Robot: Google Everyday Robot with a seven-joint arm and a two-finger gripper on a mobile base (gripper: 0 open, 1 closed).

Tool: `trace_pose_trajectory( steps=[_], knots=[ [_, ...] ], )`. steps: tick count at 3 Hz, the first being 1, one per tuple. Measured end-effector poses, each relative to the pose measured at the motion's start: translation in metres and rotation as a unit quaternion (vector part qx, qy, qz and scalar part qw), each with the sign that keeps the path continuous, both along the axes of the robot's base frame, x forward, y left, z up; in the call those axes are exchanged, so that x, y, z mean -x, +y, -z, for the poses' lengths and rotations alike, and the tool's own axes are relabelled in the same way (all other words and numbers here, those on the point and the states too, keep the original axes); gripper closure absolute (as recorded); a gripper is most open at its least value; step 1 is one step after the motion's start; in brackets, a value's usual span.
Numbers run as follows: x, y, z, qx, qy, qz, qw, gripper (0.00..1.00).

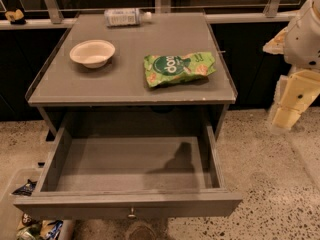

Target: Close top drawer

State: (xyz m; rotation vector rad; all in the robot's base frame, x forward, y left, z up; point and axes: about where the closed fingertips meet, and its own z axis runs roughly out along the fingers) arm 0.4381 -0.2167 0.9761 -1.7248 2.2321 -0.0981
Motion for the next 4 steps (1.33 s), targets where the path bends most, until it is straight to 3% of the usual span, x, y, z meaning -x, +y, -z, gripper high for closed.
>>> trace_pose_trajectory(
  steps=[2,3,4],
  knots=[
    [0.005,0.001,0.002,0.004,-0.007,-0.009,0.9999,0.00],
    [0.027,0.002,0.015,-0.004,-0.027,-0.034,0.9991,0.00],
    [0.059,-0.024,0.082,-0.050,-0.027,-0.037,0.9977,0.00]
  ],
)
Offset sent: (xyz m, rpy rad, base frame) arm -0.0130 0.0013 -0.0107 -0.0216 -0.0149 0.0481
